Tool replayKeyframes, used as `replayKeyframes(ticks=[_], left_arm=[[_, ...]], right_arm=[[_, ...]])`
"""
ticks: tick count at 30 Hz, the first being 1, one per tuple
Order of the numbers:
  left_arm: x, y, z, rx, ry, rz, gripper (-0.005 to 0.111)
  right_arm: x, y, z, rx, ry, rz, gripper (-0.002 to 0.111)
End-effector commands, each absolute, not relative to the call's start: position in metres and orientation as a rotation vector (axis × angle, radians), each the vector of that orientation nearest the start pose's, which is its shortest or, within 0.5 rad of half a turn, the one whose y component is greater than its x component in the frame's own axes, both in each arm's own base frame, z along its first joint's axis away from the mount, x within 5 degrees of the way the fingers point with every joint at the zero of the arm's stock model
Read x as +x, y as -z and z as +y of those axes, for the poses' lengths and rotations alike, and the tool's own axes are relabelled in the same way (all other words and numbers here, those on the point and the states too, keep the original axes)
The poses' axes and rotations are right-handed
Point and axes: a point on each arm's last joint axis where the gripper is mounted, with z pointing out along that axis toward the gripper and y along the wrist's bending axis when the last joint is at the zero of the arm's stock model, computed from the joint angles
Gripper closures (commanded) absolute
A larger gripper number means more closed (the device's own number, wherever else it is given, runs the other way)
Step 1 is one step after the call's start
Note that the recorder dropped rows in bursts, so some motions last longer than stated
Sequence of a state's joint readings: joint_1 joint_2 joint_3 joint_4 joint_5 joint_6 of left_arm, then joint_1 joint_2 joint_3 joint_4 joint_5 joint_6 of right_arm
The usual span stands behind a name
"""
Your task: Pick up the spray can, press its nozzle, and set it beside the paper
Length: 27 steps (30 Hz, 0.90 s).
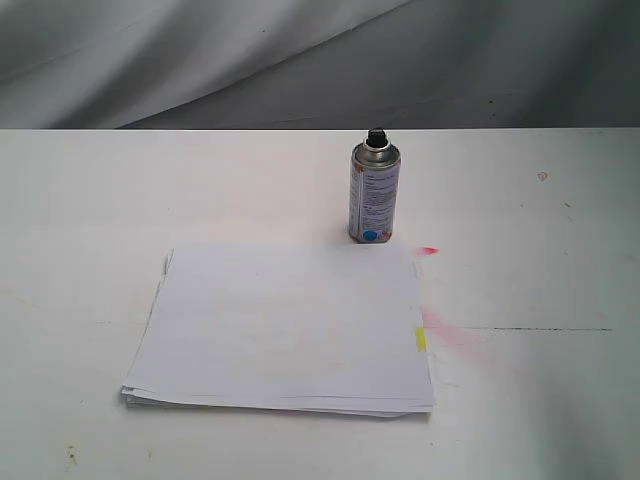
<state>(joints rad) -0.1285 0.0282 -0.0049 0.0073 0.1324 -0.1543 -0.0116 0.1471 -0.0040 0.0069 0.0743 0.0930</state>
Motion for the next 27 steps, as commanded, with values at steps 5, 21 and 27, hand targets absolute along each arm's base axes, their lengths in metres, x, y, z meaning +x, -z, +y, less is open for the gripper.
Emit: replayKeyframes(ticks=[5,21,27], left_arm=[[0.058,-0.2,-0.008,-0.013,0.212,1.642,0.107],[0.058,-0.2,-0.008,-0.013,0.212,1.642,0.107],[0.058,-0.2,-0.008,-0.013,0.212,1.642,0.107]], right_arm=[[0.068,-0.198,-0.001,0.099,-0.059,1.688,0.108],[0.068,-0.198,-0.001,0.099,-0.059,1.688,0.108],[0.069,-0.216,0.0,0.132,-0.094,1.765,0.108]])
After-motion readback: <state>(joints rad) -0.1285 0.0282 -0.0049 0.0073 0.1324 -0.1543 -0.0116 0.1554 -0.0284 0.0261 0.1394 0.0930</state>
